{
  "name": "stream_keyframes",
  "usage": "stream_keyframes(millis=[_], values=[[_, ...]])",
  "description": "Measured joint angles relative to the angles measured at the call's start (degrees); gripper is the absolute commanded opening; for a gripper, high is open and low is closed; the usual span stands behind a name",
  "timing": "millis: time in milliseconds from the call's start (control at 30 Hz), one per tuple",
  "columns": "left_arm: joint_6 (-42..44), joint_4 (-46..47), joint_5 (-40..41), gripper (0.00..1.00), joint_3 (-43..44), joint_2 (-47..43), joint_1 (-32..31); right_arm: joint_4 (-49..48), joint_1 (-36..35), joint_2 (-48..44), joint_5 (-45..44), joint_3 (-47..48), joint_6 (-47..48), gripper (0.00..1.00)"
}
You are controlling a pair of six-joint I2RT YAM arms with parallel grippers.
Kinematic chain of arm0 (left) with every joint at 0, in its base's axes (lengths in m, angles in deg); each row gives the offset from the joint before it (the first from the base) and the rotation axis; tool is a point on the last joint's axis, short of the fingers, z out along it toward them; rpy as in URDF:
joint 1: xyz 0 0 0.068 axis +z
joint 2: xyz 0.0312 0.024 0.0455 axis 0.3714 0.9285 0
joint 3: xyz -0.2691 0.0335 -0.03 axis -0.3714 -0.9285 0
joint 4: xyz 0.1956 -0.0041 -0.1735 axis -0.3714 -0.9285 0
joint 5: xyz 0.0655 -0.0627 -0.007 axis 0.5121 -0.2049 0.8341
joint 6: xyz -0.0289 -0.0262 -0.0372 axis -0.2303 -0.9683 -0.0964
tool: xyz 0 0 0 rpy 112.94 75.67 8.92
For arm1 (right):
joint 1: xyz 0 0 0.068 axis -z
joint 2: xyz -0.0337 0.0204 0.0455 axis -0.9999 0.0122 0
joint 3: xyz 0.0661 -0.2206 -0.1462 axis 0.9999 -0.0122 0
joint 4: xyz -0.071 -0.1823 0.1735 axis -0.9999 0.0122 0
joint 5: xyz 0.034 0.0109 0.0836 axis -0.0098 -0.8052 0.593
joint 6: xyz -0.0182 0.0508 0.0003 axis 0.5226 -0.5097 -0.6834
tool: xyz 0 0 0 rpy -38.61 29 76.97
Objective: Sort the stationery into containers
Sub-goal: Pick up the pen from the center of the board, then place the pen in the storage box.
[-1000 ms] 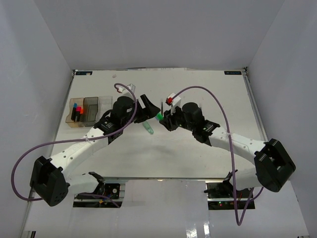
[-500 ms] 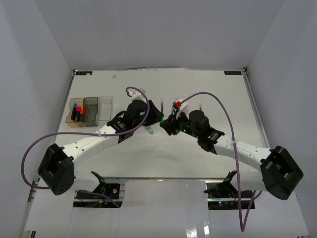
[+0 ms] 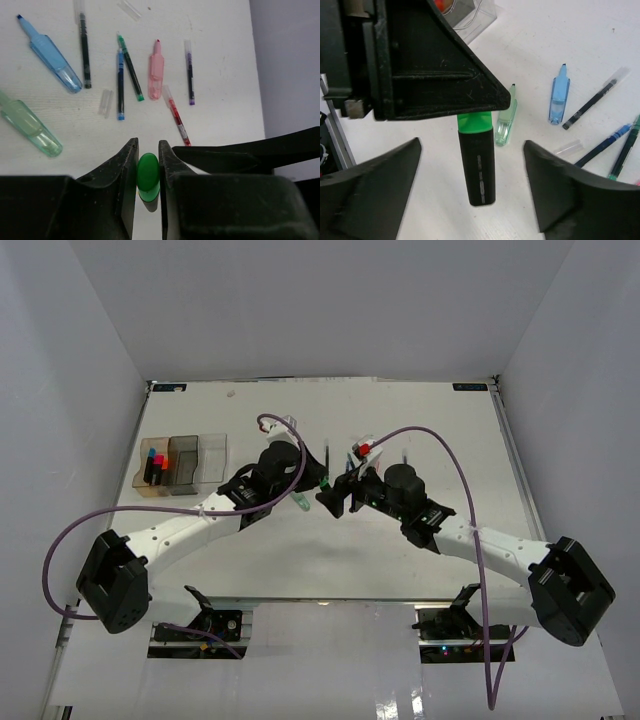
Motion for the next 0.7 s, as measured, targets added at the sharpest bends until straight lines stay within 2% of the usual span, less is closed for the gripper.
stream_keyframes(millis=[67,100,133,267,367,567,700], values=[[1.8,-1.2,2.1,0.08,0.4,0.0,0.0,0.1,0.0,-0.9,0.0,-0.2,0.1,0.99],[3.1,-2.3,3.5,0.08,0.8,0.0,0.2,0.3,0.0,-1.4,-0.2,-0.3,0.4,0.93],[4.5,-3.4,4.8,0.08,1.3,-0.1,0.4,0.4,0.0,-1.9,-0.4,-0.5,0.7,0.91],[10.9,-8.0,9.0,0.08,3.2,-1.1,4.0,3.2,0.0,-4.7,-1.9,-1.4,2.0,0.9],[17.2,-11.7,10.1,0.08,5.2,-2.2,11.3,5.3,0.0,-6.6,-3.3,-2.5,3.5,0.9],[31.5,-20.1,12.5,0.08,12.5,-2.3,30.1,8.6,0.0,-9.7,-4.5,-6.2,5.9,0.9],[38.5,-22.7,14.6,0.08,19.1,0.9,38.2,9.7,0.0,-10.5,-4.7,-8.5,6.7,0.9]])
